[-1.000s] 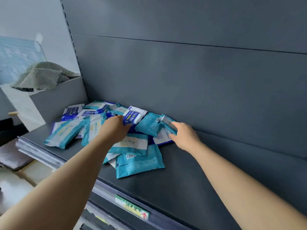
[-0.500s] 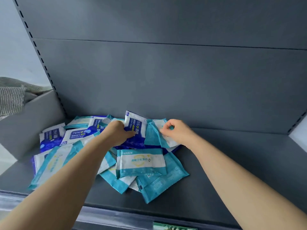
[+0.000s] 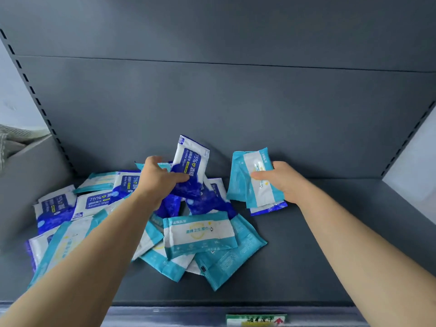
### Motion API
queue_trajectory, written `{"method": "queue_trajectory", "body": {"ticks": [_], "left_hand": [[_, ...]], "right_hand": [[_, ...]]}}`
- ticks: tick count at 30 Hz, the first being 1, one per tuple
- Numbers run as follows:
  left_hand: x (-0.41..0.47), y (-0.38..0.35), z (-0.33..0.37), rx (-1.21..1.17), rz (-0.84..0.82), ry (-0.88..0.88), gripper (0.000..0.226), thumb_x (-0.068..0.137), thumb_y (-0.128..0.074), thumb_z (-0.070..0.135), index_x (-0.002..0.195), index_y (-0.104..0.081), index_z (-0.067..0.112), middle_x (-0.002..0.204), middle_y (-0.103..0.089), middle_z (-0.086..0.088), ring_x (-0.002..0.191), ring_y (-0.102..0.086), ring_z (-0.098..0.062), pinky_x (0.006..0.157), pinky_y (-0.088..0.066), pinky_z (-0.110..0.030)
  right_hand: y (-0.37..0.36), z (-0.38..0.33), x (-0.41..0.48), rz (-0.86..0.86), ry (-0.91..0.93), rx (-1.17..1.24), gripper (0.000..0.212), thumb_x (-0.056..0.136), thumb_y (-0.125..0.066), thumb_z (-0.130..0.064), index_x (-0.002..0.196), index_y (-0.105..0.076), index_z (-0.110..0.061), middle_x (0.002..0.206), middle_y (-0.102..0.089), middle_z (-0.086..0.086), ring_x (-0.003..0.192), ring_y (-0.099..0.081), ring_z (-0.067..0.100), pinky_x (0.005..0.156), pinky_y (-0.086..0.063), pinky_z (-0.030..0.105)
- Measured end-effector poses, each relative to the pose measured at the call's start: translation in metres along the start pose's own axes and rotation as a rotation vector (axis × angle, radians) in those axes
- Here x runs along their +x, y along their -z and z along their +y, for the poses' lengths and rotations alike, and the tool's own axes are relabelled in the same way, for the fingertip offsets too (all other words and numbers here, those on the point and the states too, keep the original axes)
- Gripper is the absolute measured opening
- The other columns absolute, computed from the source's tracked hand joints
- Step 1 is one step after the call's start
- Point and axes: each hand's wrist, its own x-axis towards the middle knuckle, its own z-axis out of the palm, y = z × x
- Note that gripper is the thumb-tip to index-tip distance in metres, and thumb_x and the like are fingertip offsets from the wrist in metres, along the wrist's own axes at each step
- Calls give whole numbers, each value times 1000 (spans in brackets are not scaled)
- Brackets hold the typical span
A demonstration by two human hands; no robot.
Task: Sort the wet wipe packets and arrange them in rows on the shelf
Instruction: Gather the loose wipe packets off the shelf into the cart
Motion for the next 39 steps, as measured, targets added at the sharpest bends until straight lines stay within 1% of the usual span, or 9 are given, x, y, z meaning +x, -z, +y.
{"method": "queue_trajectory", "body": {"ticks": [2,6,10,15,18,24,30,34,39], "left_hand": [[-2,-2,8,45,-64,24,75,73,-81,8,136,-42,13,114,-63,-9,82,-68,-21,70,-56,-35],[-7,-2,18,62,-157,26,17,81,-72,9,97,-66,10,97,-72,-10,73,-71,-18,70,-59,-33],[-22,16,21,74,-231,19,20,86,-68,18,103,-61,11,97,-70,-6,90,-68,-21,81,-56,-40],[-46,29,0,202,-437,36,13,88,-66,16,98,-61,11,86,-74,-6,69,-71,-12,59,-57,-27],[-56,24,-17,406,-522,8,22,90,-64,24,107,-57,12,102,-70,-7,89,-70,-20,81,-56,-37],[-67,12,-24,711,-469,-252,24,90,-62,34,103,-52,17,101,-61,1,84,-59,-12,65,-46,-27],[-77,-10,-29,431,-402,-281,23,89,-64,25,104,-56,10,101,-65,-5,90,-64,-23,77,-54,-43],[-82,-35,-25,104,-405,-135,21,91,-62,25,109,-53,18,100,-65,3,84,-65,-11,57,-49,-23],[-91,-73,-26,-112,-533,36,26,92,-61,22,116,-54,14,104,-72,-5,93,-71,-24,85,-55,-52]], "right_hand": [[8,-2,-8,-21,-6,31,14,86,-69,-10,99,-67,-6,99,-72,14,82,-69,26,79,-56,40],[12,-2,-28,-111,-60,51,20,88,-66,-10,106,-67,-4,102,-72,15,81,-70,26,69,-58,35],[12,8,-47,-156,-97,55,23,87,-67,-11,109,-67,-3,101,-73,15,81,-71,26,64,-58,32],[0,26,-71,-228,-134,18,15,87,-68,-12,101,-68,-6,91,-75,9,79,-72,23,69,-59,33],[-13,35,-76,-201,-80,-39,22,87,-69,-18,108,-66,-11,104,-73,6,91,-69,21,89,-54,39],[-22,45,-87,-171,-41,-102,30,85,-69,-33,111,-63,-21,108,-71,0,103,-66,22,98,-49,43],[-10,45,-101,-96,1,115,25,90,-65,-23,114,-63,-14,107,-72,6,96,-69,23,83,-57,37],[5,51,-104,-9,-7,328,27,91,-64,-21,117,-63,-13,111,-71,8,100,-68,26,88,-55,44],[35,57,-109,40,-9,434,21,91,-63,-20,112,-65,-18,104,-72,5,93,-69,24,85,-56,42]]}}
